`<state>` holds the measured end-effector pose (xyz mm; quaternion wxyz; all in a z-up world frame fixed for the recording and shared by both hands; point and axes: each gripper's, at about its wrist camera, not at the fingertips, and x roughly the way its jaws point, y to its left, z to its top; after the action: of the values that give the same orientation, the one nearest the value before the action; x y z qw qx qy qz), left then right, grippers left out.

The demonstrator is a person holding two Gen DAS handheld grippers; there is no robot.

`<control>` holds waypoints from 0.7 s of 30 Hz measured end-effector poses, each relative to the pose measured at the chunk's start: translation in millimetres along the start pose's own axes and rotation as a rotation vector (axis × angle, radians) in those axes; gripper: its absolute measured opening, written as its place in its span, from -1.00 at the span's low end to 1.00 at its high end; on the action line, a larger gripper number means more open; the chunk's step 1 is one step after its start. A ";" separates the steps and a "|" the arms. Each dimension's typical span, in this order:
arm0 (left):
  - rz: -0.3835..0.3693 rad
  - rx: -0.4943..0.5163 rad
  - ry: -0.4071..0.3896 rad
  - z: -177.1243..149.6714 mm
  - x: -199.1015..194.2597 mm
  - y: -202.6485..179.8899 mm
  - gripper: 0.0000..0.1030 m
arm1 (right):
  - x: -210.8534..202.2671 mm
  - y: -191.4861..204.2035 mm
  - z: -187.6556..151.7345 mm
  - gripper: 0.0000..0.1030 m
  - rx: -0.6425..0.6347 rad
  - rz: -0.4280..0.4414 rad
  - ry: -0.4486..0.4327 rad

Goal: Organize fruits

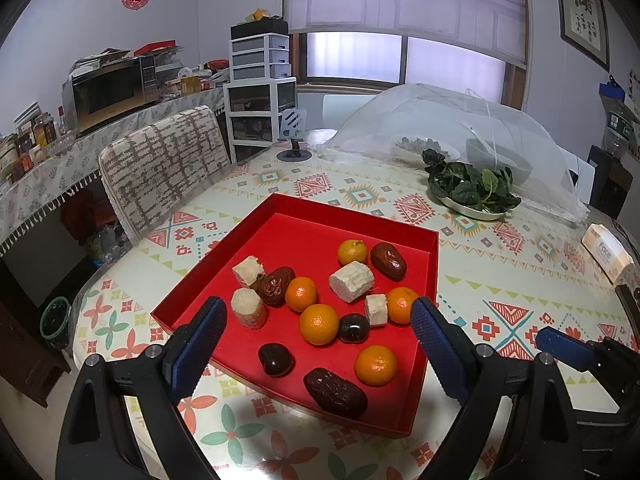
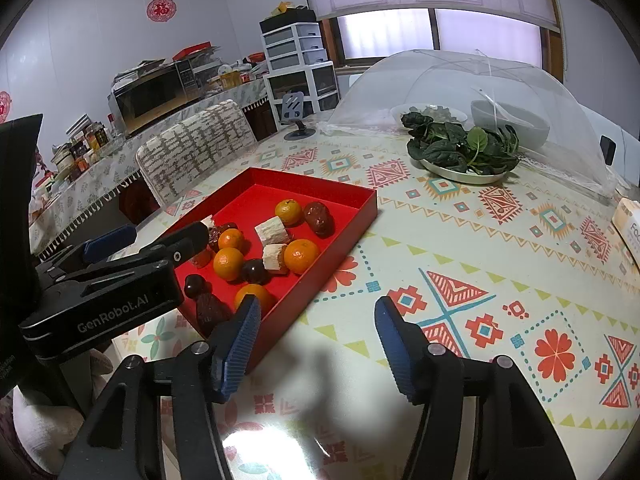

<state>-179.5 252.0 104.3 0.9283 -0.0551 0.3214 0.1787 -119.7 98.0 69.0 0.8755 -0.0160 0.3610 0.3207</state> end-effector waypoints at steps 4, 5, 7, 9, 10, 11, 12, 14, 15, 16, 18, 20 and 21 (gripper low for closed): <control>0.003 -0.003 -0.007 0.6 -0.8 1.1 0.80 | -0.1 0.7 -0.3 0.27 -0.002 0.000 0.001; 0.005 -0.006 -0.012 1.3 -1.7 1.6 0.80 | 0.3 0.3 0.3 0.28 -0.002 0.000 0.001; 0.020 -0.019 -0.038 2.5 -5.7 3.0 0.80 | 0.2 0.9 0.6 0.28 -0.005 0.002 0.001; 0.051 -0.044 -0.086 4.4 -15.1 7.4 0.80 | -0.4 3.2 -0.1 0.28 -0.011 0.002 0.000; 0.067 -0.056 -0.107 6.0 -19.8 10.7 0.80 | -1.0 4.4 -0.4 0.28 -0.015 0.003 -0.001; 0.094 -0.076 -0.139 7.6 -26.9 14.0 0.81 | -1.3 4.8 0.9 0.28 -0.018 0.004 -0.001; 0.127 -0.107 -0.180 9.1 -37.1 18.1 0.84 | -1.8 5.6 1.1 0.28 -0.022 0.004 -0.003; 0.124 -0.142 -0.248 10.9 -52.2 25.3 1.00 | -3.1 7.5 1.6 0.28 -0.032 0.005 -0.006; 0.107 -0.160 -0.293 10.9 -60.8 30.6 1.00 | -3.8 8.3 1.8 0.29 -0.036 0.006 -0.009; 0.095 -0.192 -0.344 9.1 -70.3 36.5 1.00 | -4.5 9.5 1.8 0.32 -0.041 0.006 -0.012; 0.099 -0.241 -0.397 7.6 -79.4 44.9 1.00 | -5.2 10.5 2.3 0.35 -0.045 0.005 -0.015; 0.122 -0.266 -0.425 9.0 -84.8 50.7 1.00 | -4.7 12.8 2.7 0.36 -0.054 0.008 -0.014; 0.131 -0.264 -0.429 10.4 -86.0 51.6 1.00 | -4.4 14.1 2.8 0.36 -0.059 0.008 -0.013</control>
<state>-255.2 276.7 166.2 0.9464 -0.1158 0.0940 0.2866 -128.3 107.5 76.8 0.8757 -0.0380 0.3458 0.3348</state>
